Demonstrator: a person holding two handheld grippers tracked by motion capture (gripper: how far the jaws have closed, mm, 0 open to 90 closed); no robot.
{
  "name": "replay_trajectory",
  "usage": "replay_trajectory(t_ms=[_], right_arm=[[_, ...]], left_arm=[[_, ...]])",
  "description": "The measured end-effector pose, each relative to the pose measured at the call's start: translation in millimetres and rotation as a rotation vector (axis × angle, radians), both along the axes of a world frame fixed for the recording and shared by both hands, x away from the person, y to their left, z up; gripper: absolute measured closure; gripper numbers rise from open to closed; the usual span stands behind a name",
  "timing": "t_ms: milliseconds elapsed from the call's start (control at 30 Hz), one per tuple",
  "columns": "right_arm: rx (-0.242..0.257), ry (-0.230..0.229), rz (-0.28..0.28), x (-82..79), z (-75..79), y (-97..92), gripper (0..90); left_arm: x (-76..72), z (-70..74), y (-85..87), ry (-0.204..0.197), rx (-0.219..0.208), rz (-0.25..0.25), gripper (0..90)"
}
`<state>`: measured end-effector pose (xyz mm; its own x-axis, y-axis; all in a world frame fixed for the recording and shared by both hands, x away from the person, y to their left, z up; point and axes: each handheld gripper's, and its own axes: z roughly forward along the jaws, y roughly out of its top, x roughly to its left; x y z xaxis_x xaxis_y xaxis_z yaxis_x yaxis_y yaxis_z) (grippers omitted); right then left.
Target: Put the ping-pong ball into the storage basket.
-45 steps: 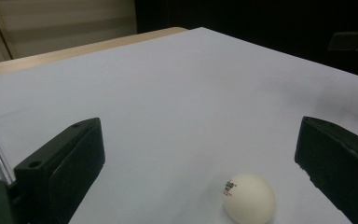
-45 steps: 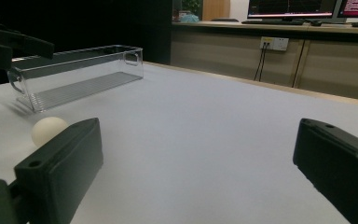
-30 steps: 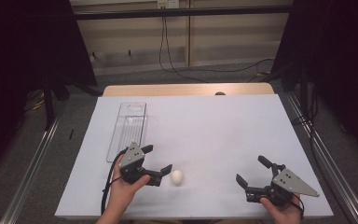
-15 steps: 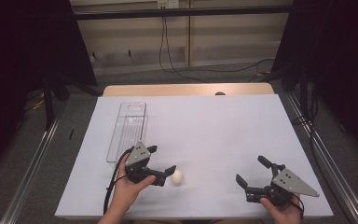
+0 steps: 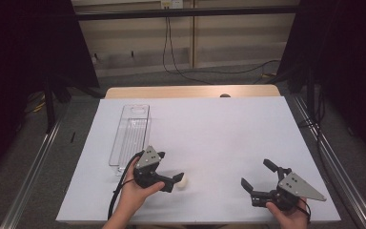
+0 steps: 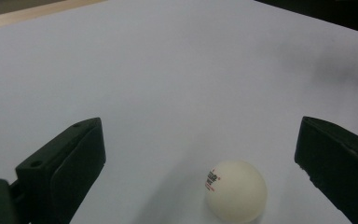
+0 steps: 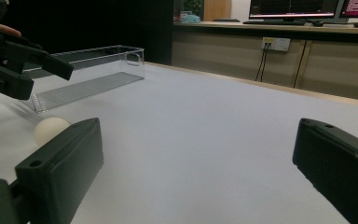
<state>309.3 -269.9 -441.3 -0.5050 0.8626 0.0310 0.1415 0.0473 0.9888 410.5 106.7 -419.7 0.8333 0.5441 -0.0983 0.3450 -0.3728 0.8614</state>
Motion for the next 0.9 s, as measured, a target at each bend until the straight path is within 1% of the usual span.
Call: replay_trajectory(t_ms=[67,100,133,167,233,300,333,400,500,567,600,700,733,767,800,833,867,900], right_arm=[[-0.002,-0.001,0.000,0.0,0.1,0.1,1.2],[-0.002,-0.002,0.000,0.0,0.0,0.1,1.2],[-0.002,-0.002,0.000,0.0,0.0,0.2,1.2],[-0.001,-0.001,0.000,0.0,0.0,0.3,1.2],[-0.001,0.000,0.000,0.0,-0.1,0.3,1.2],[-0.001,0.000,0.001,0.0,0.0,0.3,1.3],[-0.002,0.000,0.000,0.2,-0.1,0.3,1.2],[0.000,0.001,-0.003,0.1,-0.1,0.5,1.3],[-0.001,-0.001,-0.002,0.2,-0.2,0.5,1.3],[-0.004,0.003,0.001,0.2,-0.3,0.6,1.3],[-0.003,0.003,0.001,0.2,-0.3,0.5,1.3],[-0.003,0.003,0.001,0.2,-0.4,0.6,1.3],[-0.003,0.001,0.001,0.3,-0.3,0.6,1.4],[-0.004,0.000,0.001,0.3,-0.3,0.7,1.4],[-0.004,0.001,0.001,0.3,-0.3,0.6,1.4],[-0.004,0.001,0.001,0.3,-0.4,0.7,1.4],[-0.004,0.001,0.001,0.3,-0.4,0.6,1.4],[-0.004,0.001,0.001,0.3,-0.4,0.6,1.4]], left_arm=[[0.5,-0.8,-0.7,0.005,0.011,-0.006,2.0],[0.6,-1.6,-1.5,0.012,0.009,-0.007,2.1],[1.0,-1.8,-1.4,0.013,0.018,-0.010,2.1],[0.9,-1.6,-1.6,0.014,0.032,-0.003,2.1],[1.0,-2.6,-2.6,0.020,0.023,-0.004,2.1],[1.2,-2.4,-2.7,0.023,0.043,-0.008,2.3],[1.3,-3.1,-3.3,0.024,0.038,-0.009,2.3],[1.4,-4.2,-4.3,0.036,0.043,-0.017,2.5],[1.3,-6.2,-6.0,0.047,0.063,-0.026,2.9],[1.2,-7.4,-7.5,0.049,0.066,-0.027,3.6],[1.7,-7.9,-7.5,0.050,0.075,-0.032,3.6],[1.9,-9.4,-8.8,0.067,0.082,-0.032,3.8],[1.7,-9.4,-9.2,0.073,0.094,-0.025,3.8],[2.2,-10.4,-9.4,0.082,0.089,-0.031,3.8],[2.4,-11.0,-9.7,0.087,0.093,-0.033,3.8],[2.4,-11.5,-10.0,0.088,0.098,-0.027,3.8],[2.7,-11.5,-9.8,0.088,0.112,-0.029,3.9],[3.1,-12.4,-10.0,0.095,0.100,-0.035,4.2]])
